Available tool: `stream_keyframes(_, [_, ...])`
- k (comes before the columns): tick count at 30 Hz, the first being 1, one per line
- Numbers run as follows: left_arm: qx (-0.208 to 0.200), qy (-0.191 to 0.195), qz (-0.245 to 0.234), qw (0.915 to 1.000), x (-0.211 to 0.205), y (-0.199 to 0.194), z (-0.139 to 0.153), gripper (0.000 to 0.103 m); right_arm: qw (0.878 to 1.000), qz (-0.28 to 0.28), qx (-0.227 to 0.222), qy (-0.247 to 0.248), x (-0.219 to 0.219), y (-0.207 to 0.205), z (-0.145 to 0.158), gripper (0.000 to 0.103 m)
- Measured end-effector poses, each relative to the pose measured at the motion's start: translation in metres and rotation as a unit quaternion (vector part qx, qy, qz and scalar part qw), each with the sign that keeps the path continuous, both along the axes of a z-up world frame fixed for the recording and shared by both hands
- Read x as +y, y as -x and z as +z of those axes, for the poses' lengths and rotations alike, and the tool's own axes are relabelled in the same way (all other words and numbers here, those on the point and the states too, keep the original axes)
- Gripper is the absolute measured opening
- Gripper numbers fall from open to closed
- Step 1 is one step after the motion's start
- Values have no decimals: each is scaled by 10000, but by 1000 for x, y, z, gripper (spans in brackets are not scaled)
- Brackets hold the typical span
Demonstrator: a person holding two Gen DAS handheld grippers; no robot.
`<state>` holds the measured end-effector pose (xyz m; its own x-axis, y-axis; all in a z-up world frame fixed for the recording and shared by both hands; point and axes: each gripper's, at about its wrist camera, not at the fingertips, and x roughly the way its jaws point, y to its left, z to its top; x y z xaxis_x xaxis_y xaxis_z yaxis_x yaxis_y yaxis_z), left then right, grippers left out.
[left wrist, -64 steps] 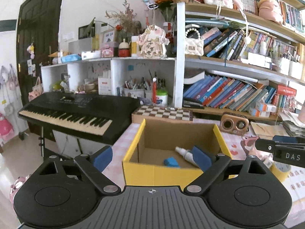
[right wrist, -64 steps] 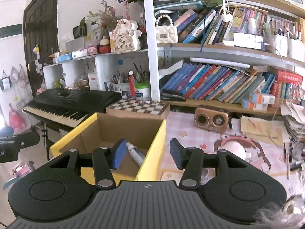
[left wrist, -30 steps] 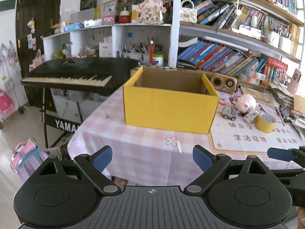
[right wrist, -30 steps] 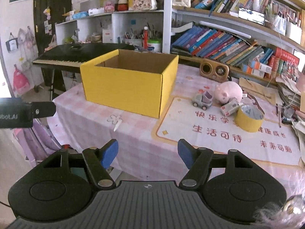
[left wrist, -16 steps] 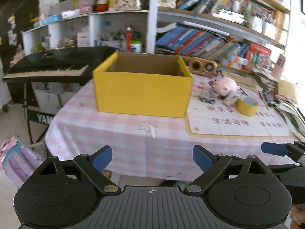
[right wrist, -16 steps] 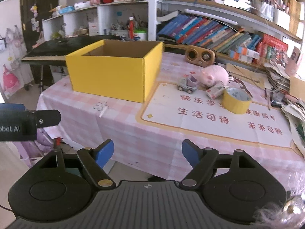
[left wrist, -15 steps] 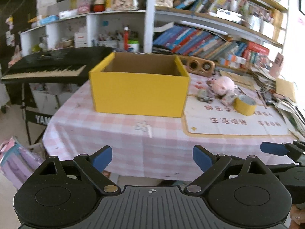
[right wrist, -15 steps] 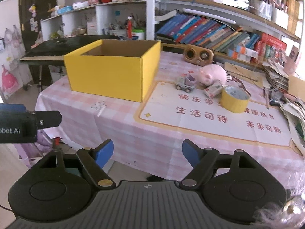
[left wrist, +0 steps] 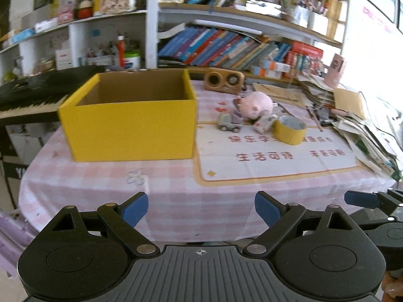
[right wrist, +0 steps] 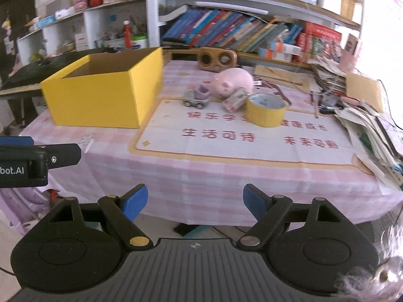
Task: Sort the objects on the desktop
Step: 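Move both open tools toward the tape roll and toy car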
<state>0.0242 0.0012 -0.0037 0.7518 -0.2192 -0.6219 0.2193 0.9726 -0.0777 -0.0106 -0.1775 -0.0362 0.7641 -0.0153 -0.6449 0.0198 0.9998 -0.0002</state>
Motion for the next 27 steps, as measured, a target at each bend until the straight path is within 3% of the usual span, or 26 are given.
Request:
stream_keyframes(10, [88, 24, -279, 9996, -32, -24, -3, 94, 9990, -431, 151, 4, -36, -13, -2, 85])
stream_keyframes(27, [304, 47, -224, 9993, -84, -80, -12, 94, 9986, -348, 405, 45, -90, -67, -7, 87])
